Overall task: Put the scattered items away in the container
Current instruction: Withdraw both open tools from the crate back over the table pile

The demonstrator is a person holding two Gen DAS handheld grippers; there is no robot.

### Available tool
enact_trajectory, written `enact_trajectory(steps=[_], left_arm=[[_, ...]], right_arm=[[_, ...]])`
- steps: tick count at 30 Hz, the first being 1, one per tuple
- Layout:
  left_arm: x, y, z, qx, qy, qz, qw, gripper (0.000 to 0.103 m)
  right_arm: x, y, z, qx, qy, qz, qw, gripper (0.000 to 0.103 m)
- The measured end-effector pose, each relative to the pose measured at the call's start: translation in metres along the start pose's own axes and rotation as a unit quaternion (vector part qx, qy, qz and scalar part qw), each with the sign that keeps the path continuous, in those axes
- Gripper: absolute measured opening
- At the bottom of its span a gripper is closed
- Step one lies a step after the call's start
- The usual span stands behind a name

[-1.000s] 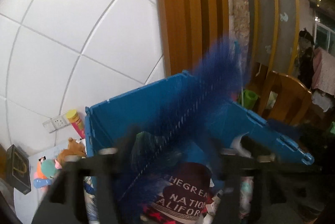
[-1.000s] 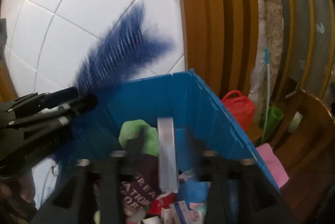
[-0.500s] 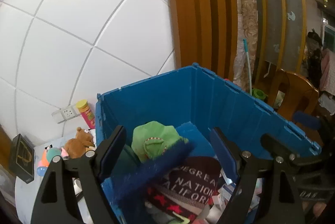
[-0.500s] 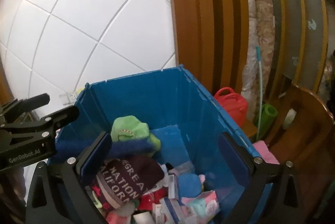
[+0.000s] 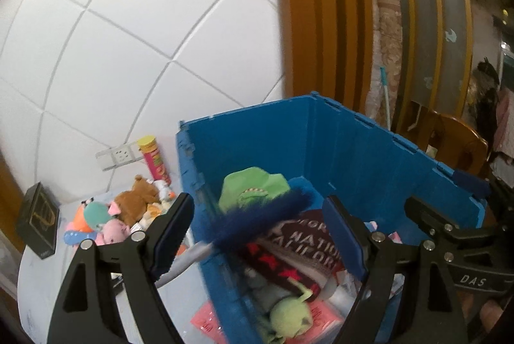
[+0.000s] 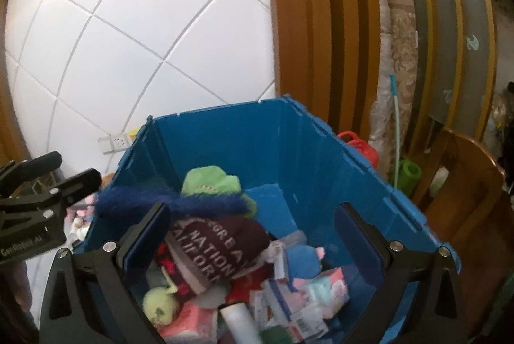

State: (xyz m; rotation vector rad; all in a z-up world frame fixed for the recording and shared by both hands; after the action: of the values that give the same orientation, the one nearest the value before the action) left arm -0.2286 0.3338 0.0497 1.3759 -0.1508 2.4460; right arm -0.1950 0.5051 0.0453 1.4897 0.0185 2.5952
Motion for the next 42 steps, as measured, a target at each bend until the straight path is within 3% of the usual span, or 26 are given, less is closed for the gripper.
enact_trajectory(steps=[16, 28, 36, 42], left_arm=[[-0.052, 0.082, 0.057, -0.003, -0.010, 0.005, 0.9999, 0.082], [-0.108, 0.175, 0.081, 0.006, 0.020, 0.019, 0.9996, 0.082], [-0.151, 0.248, 0.082, 0.041, 0.052, 0.048, 0.9966, 0.082], [-0.178, 0.306, 0.071, 0.082, 0.079, 0.089, 0.9895, 0.082]], right_arm=[[-0.029, 0.091, 0.025, 0.005, -0.003, 0.012, 1.000, 0.103], [-0.067, 0.186, 0.042, 0.017, 0.008, 0.023, 1.000, 0.103], [-0.101, 0.255, 0.039, 0.045, 0.025, 0.041, 0.998, 0.103], [-0.114, 0.301, 0.018, 0.073, 0.048, 0.073, 0.994, 0.103]])
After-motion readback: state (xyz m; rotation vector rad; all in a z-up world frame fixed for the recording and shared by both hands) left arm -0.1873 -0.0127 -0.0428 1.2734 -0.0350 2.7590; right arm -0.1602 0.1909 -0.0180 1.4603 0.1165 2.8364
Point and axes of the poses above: each gripper's, at about its wrist camera, not at the fingertips, and z roughly against the way its jaws point, y to its left, x to its top, the point moved 3 cm from there along -z, roughly the way its jaws point, and after that the axes turned 2 degrees about x, right-handed, at the moved point
